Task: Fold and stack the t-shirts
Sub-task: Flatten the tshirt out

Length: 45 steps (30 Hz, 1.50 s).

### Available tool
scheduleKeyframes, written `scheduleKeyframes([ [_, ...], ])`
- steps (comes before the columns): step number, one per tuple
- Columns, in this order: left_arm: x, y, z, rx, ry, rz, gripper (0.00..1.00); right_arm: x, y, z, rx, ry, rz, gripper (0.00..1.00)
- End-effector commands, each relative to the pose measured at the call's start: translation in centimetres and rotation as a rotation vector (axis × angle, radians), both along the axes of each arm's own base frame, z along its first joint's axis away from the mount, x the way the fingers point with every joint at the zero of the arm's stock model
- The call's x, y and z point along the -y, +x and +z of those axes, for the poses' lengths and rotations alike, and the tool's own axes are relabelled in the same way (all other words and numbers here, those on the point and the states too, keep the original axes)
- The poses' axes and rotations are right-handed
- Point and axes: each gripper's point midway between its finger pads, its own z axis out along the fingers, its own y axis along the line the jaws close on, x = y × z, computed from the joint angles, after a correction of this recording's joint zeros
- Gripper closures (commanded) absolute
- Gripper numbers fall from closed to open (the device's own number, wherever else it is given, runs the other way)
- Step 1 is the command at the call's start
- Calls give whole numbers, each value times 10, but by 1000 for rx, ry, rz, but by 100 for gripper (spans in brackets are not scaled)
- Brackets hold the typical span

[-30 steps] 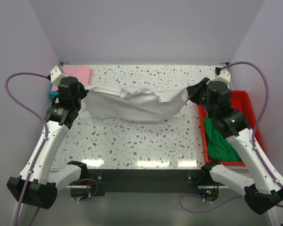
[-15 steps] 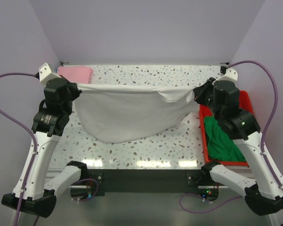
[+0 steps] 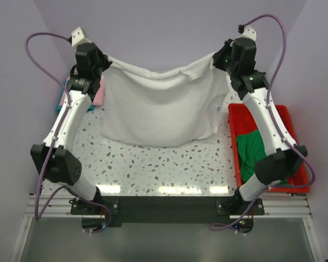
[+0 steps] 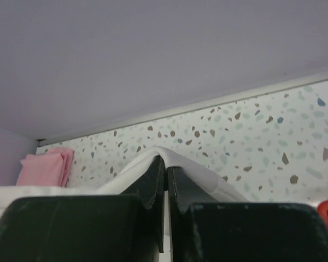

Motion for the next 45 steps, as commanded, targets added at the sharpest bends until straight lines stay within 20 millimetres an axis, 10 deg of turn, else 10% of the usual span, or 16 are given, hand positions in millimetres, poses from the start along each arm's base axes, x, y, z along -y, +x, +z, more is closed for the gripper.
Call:
scheduleKeyframes([
  [1, -3, 23, 146, 370, -9, -62, 100, -8, 14, 108, 284, 25, 69, 100],
  [5, -14, 27, 196, 468, 5, -85, 100, -3, 6, 170, 417, 29, 57, 100],
  [9, -27, 10, 203, 488, 3, -86, 100, -1, -7, 167, 413, 43, 60, 100],
  [10, -31, 16, 171, 424, -2, -78, 100, 0, -10, 162, 406, 47, 59, 100],
  [12, -35, -4, 166, 437, -12, -70, 100, 2, -14, 132, 343, 51, 47, 100],
  [16, -36, -15, 52, 213, -92, -62, 100, -1, -25, 59, 202, 78, 64, 100],
  [21, -44, -56, -63, -1, -190, -4, 100, -11, -58, -92, -97, 130, 114, 100],
  [22, -42, -69, -113, -96, -206, 1, 100, -10, -73, -133, -167, 130, 119, 100],
  [27, -37, -126, -232, -306, -290, 52, 100, -10, -119, -236, -365, 167, 127, 100],
  [31, -35, -155, -288, -396, -326, 77, 100, -12, -156, -307, -517, 194, 143, 94],
  [37, -37, -187, -311, -446, -321, 105, 57, -3, -200, -333, -610, 189, 142, 41],
  [45, -62, -239, -307, -471, -312, 292, 45, 20, -235, -299, -513, 194, 64, 39],
])
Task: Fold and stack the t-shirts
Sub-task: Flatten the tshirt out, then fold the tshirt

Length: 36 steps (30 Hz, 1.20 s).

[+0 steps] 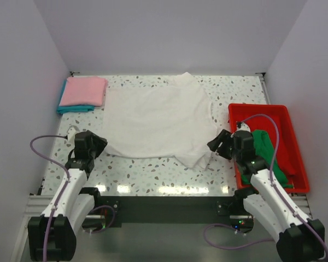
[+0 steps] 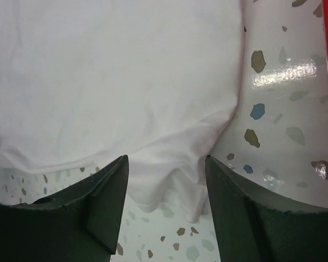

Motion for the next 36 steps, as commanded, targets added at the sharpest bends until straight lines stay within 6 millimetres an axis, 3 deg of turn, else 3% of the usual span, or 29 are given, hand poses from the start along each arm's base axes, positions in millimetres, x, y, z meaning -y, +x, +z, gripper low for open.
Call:
scheduleKeyframes([
  [1, -21, -27, -14, -80, 34, 133, 45, 5, -18, -6, -33, 5, -29, 40],
  [10, -19, -35, -24, -134, 30, 131, 50, -24, -41, -30, -87, -27, 40, 44],
  [24, -13, -45, -54, -195, -13, 132, 61, -25, -49, -56, -130, -29, 11, 51],
  [36, -14, -47, -60, -209, -7, 134, 79, -35, -65, -75, -175, -32, 27, 57],
])
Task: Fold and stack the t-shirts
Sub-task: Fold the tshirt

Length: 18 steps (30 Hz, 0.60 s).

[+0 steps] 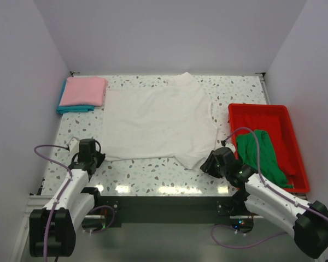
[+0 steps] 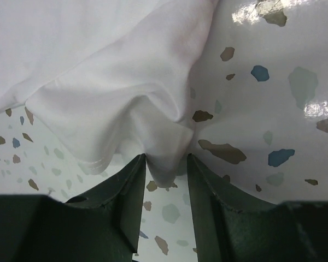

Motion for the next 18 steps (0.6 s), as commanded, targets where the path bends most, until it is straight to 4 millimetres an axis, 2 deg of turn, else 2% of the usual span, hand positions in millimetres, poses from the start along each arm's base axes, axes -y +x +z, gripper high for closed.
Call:
scheduleKeyframes([
  [1, -1, -3, -6, -9, -2, 11, 81, -2, 7, -1, 22, 7, -43, 60],
  [2, -1, -2, -5, -8, -1, 8, 85, -2, 8, 0, 27, 7, -46, 64],
  [3, -2, -2, -5, -7, 3, 8, 88, -2, 9, 2, 31, 9, -48, 76],
  [5, -2, -2, -4, -10, 8, 4, 97, -2, 10, 5, 38, 8, -47, 87],
  [6, -2, -2, -4, -9, 9, 1, 100, -3, 11, 10, 43, 9, -47, 96],
  [7, -2, -2, -3, -8, 10, 0, 100, -3, 11, 13, 47, 11, -44, 100],
  [18, -17, -3, 28, 17, 87, 36, 100, -7, -7, 65, 101, 129, -5, 100],
])
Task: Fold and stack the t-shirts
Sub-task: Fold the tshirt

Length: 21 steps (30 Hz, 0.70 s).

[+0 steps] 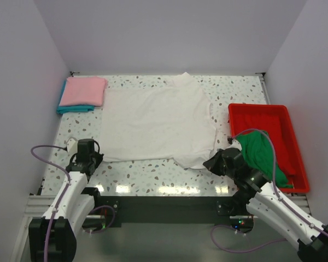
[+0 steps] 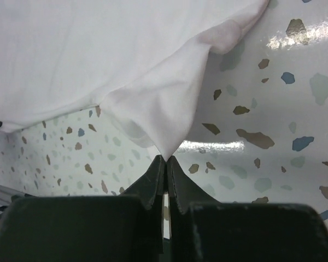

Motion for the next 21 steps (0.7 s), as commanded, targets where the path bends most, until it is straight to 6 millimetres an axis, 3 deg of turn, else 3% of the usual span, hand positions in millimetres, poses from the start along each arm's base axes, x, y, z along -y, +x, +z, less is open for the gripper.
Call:
scheduleKeyframes([
  [1, -13, 3, 20, 7, 65, 28, 100, -2, -10, 19, -12, 41, 13, 100],
  [10, -14, 9, 45, 67, 59, 40, 100, -10, -22, 40, 5, 104, 75, 100],
  [17, -9, 32, 66, 111, 48, 5, 100, -1, 12, 69, 97, -47, 38, 100],
  [18, -7, 36, 68, 117, 40, -2, 100, 2, 24, 81, 140, -86, 19, 100],
  [20, -5, 48, 73, 131, 33, -11, 100, 2, 38, 79, 121, -162, 14, 100],
  [21, -5, 53, 75, 136, 31, -13, 100, -1, 49, 94, 162, -173, 15, 100],
])
